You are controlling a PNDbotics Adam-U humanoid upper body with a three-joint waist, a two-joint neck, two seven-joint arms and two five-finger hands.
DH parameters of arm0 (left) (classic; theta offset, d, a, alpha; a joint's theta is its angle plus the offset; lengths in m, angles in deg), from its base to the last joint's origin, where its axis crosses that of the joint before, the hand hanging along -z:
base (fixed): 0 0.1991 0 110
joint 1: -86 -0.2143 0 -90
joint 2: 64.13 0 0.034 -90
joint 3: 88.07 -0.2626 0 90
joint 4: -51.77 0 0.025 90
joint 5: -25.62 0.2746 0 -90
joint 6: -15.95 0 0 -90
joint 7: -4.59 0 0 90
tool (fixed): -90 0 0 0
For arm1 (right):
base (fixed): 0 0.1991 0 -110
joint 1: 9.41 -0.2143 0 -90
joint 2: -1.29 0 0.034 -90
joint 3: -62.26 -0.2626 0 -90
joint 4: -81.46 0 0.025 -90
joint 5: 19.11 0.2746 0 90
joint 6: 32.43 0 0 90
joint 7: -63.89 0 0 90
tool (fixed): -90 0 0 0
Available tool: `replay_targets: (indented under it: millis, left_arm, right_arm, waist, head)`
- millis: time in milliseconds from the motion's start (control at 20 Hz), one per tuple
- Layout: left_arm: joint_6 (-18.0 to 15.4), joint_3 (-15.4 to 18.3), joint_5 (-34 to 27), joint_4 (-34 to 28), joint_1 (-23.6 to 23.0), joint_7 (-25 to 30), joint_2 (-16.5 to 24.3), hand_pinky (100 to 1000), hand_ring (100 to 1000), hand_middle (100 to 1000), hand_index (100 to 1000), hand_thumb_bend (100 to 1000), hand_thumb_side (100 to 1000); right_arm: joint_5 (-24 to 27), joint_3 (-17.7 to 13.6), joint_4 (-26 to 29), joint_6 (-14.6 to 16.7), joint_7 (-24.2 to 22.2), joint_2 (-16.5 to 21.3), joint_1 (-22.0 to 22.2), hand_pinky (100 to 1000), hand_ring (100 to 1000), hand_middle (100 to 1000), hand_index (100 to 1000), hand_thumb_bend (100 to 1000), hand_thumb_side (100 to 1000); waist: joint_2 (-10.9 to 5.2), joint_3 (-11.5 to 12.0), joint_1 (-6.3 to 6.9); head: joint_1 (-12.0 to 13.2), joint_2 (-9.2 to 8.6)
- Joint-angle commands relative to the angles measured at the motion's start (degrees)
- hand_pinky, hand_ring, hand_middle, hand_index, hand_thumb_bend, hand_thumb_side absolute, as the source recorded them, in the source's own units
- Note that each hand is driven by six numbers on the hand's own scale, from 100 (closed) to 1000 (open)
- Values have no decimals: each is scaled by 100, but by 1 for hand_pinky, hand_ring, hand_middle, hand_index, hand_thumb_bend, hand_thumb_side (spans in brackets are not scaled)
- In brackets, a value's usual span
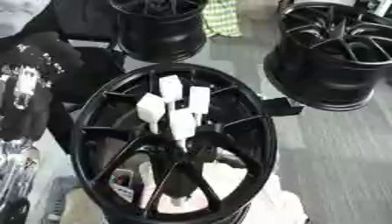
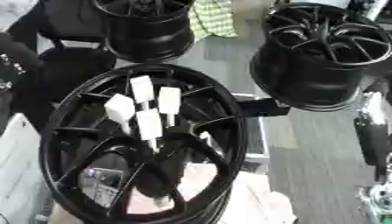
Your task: Pull the pin out of the wheel hub.
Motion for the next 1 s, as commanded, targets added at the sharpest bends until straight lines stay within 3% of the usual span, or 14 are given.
replay_targets:
  millis: [50, 250, 400, 650, 850, 1000]
  left_arm:
    - [-13, 8, 31, -96, 62, 16, 61, 733, 694, 633, 777, 100, 586]
    - [-14, 7, 36, -96, 68, 14, 62, 733, 694, 633, 777, 100, 586]
    - [-13, 3, 42, -96, 73, 21, 76, 733, 694, 633, 776, 100, 586]
    - [-15, -10, 69, -96, 80, 40, 122, 733, 694, 632, 776, 100, 585]
    - [-12, -18, 90, -96, 79, 51, 157, 733, 694, 633, 776, 100, 585]
    - [-12, -28, 106, -96, 76, 63, 182, 733, 694, 633, 776, 100, 585]
  right_arm:
    - [-18, -29, 102, 18, -23, 102, -22, 887, 821, 691, 780, 100, 635]
    - [4, -22, 102, 57, -61, 160, -11, 887, 823, 693, 781, 100, 633]
    - [-26, -65, 102, 205, -257, 477, 57, 889, 826, 698, 785, 100, 566]
    - [-452, -181, 102, 465, -990, 1562, 242, 896, 830, 705, 792, 100, 496]
    - [-756, -396, 102, 541, -1914, 2621, 300, 903, 833, 712, 797, 100, 432]
    - [-764, -550, 102, 525, -2708, 3526, 197, 908, 835, 716, 801, 100, 434]
  waist:
    - [-42, 0, 13]
    - [-34, 5, 11]
    - [-15, 9, 1]
    - [26, 29, -46]
    - [46, 36, -95]
    - [63, 41, -123]
  head:
    - [-7, 28]
    - [-7, 28]
    - [2, 28]
    - [-5, 28]
    - [-8, 28]
    - [18, 28]
